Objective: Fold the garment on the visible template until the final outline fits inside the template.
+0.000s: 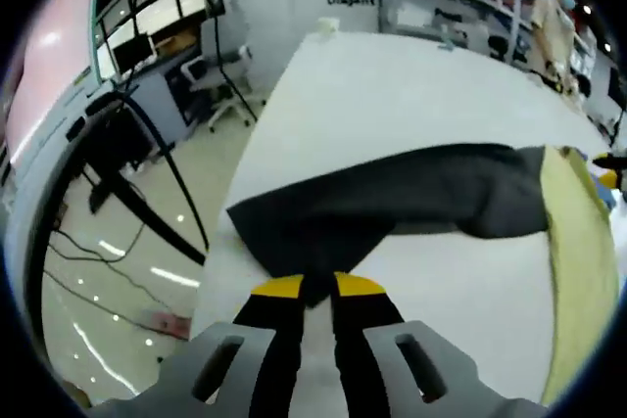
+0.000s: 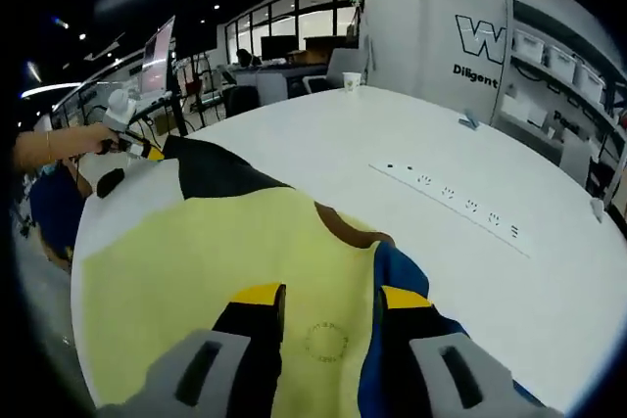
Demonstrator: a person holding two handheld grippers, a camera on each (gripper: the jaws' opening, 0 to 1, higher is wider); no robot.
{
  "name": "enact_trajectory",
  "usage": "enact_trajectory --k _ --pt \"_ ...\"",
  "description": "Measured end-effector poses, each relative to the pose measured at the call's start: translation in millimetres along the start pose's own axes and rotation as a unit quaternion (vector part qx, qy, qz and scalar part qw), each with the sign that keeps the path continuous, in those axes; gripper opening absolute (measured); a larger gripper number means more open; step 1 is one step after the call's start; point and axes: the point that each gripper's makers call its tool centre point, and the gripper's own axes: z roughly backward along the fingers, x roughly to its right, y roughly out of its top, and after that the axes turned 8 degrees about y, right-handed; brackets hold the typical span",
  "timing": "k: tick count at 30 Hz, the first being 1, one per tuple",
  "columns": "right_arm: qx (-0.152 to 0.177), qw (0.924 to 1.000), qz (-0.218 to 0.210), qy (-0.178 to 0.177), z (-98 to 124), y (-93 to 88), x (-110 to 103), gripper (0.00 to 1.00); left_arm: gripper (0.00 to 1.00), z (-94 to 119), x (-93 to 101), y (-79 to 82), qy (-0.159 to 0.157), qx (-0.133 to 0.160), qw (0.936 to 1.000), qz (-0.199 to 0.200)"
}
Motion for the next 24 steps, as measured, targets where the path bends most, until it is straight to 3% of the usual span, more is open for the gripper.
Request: enact_trajectory --k 3,4,8,9,10,11,12,15,18,19,21,24 --pt "-0.006 0.9997 0.001 0.023 -3 -6.4 -16 0.33 0.0 7 4.0 -2.3 0.016 -0.001 0.9994 -0.032" --pt "-0.003 0.9992 0.002 0.039 -6 -8.8 -26 0.34 0.0 11 7.4 -4.7 0.013 -0.013 0.9986 -0.05" --pt "-0.004 0.9984 0.006 0.056 -8 -9.9 -47 0.34 0.0 5 -13.8 -1.8 0.052 -0.041 0.9924 -0.104" --pt "-0.005 0.9981 0.007 0.06 -9 -10.4 -51 0.33 0.0 -5 -35.1 -6.1 0.062 -0.046 0.9902 -0.116" --pt "-0.005 0.9981 0.008 0.062 -8 -9.4 -52 0.33 0.0 -7 -36.0 -5.9 0.058 -0.045 0.9908 -0.114" --pt "-0.005 0.998 0.007 0.062 -8 -9.4 -52 0.33 0.0 3 -22.9 -0.7 0.053 -0.042 0.9908 -0.117" --pt "-0.004 0.998 0.006 0.062 -7 -9.1 -52 0.33 0.0 3 -27.5 -2.3 0.056 -0.046 0.9903 -0.118" --pt "-0.006 0.9985 -0.001 0.054 -7 -11.8 -44 0.33 0.0 -6 -46.2 -8.5 0.071 -0.057 0.988 -0.125" --pt "-0.006 0.999 -0.005 0.044 -4 -13.4 -34 0.34 0.0 -7 -44.2 -3.0 0.072 -0.048 0.9889 -0.121" --pt "-0.005 0.9992 -0.007 0.038 -3 -13.0 -29 0.34 0.0 7 -35.7 2.0 0.074 -0.036 0.9895 -0.119" --pt "-0.004 0.9996 -0.009 0.026 2 -12.4 -15 0.34 0.01 8 -31.7 5.2 0.072 -0.029 0.9901 -0.117" --pt "-0.006 0.9999 -0.002 0.013 9 -7.3 3 0.34 0.04 5 -5.4 19.4 0.042 -0.009 0.994 -0.101"
